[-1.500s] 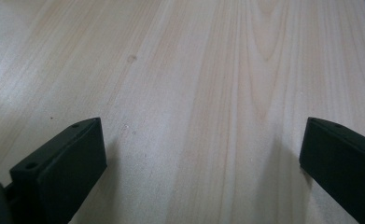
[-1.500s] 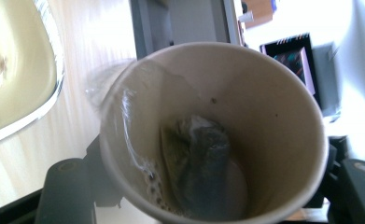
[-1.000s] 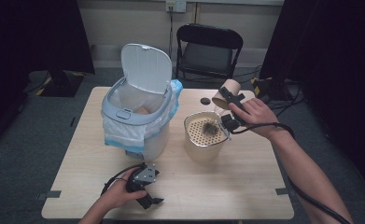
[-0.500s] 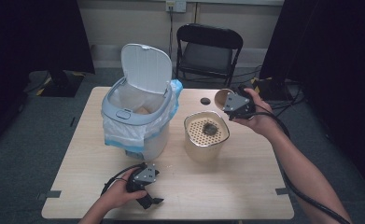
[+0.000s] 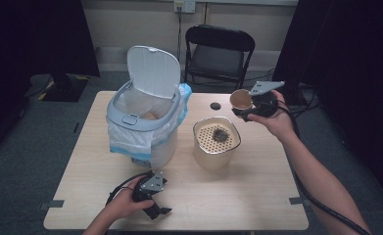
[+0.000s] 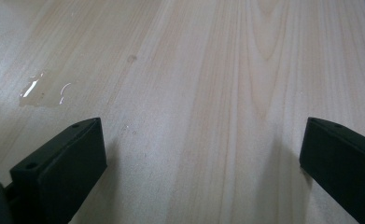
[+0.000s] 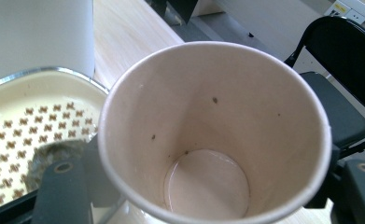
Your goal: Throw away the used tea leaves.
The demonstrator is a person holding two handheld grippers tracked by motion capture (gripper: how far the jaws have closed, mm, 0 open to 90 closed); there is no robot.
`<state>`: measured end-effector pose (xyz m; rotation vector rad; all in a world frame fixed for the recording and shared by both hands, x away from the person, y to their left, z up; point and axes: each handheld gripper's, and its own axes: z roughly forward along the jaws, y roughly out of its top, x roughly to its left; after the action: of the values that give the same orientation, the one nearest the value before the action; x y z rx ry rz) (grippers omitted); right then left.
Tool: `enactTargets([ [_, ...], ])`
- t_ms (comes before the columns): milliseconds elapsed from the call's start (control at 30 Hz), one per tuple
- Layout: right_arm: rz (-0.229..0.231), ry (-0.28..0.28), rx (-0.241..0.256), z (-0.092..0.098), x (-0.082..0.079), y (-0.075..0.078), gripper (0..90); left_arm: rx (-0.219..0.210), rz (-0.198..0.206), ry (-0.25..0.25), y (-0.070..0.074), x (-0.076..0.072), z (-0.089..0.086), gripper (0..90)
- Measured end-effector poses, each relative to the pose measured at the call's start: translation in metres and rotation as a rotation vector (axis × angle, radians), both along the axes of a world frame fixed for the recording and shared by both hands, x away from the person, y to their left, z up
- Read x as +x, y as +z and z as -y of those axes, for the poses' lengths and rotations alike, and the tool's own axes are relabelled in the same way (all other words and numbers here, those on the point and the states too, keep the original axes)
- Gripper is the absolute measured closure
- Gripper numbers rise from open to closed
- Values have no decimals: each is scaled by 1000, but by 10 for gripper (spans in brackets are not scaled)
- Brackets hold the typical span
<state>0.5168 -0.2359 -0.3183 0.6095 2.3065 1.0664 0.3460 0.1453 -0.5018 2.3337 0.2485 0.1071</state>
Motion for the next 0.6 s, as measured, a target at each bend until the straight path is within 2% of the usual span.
enactTargets([
  [67, -12, 4, 13, 0, 0, 2, 272, -1, -1, 2, 0, 0, 0, 0],
  [133, -37, 12, 53, -3, -1, 7, 272, 0, 0, 3, 0, 0, 0, 0],
  [600, -61, 58, 77, -17, -7, 25, 273, -5, 0, 2, 0, 0, 0, 0],
])
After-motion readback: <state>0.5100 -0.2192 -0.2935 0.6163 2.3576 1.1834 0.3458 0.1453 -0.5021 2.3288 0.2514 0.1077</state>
